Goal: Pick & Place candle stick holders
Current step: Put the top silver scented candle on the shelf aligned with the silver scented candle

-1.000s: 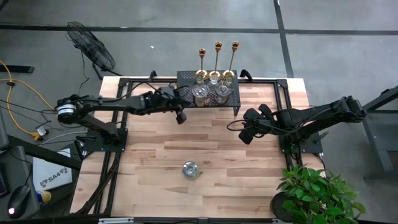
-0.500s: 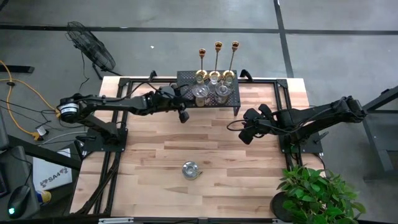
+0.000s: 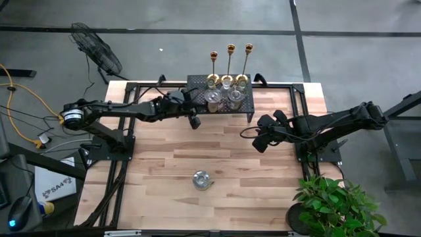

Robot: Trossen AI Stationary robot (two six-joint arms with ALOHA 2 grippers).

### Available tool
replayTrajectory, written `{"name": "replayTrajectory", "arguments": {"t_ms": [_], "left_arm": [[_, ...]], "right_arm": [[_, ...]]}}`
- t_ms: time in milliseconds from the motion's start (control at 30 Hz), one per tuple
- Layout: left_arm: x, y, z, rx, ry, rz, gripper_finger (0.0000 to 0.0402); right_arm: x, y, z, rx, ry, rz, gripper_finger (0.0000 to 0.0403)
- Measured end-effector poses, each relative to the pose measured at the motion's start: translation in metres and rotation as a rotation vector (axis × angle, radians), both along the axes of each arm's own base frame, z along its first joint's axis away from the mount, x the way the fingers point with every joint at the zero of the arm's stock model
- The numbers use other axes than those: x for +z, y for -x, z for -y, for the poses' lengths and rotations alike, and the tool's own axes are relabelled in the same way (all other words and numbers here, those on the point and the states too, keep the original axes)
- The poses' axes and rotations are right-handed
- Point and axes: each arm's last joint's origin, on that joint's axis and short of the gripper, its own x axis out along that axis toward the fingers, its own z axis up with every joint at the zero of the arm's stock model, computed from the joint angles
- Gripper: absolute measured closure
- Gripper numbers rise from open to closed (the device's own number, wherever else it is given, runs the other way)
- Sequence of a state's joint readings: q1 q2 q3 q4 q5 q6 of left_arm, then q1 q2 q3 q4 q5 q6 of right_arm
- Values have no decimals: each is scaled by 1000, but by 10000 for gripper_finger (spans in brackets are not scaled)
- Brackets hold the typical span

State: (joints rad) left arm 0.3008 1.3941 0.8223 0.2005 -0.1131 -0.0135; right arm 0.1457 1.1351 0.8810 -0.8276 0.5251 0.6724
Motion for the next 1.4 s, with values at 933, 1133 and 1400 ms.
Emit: {"name": "replayTrajectory", "arguments": {"t_ms": [933,1133,1400], "left_arm": [[4,-1,-1,34,-10,40,401],[-2,-3,-2,33,0,29,402],[-3,-7,-3,41,-6,53,402]], "right_arm": [[0,0,0,5,3,-2,316],[0,0,2,-4,3,-1,316],[0,0,2,-1,4,-2,316]]}}
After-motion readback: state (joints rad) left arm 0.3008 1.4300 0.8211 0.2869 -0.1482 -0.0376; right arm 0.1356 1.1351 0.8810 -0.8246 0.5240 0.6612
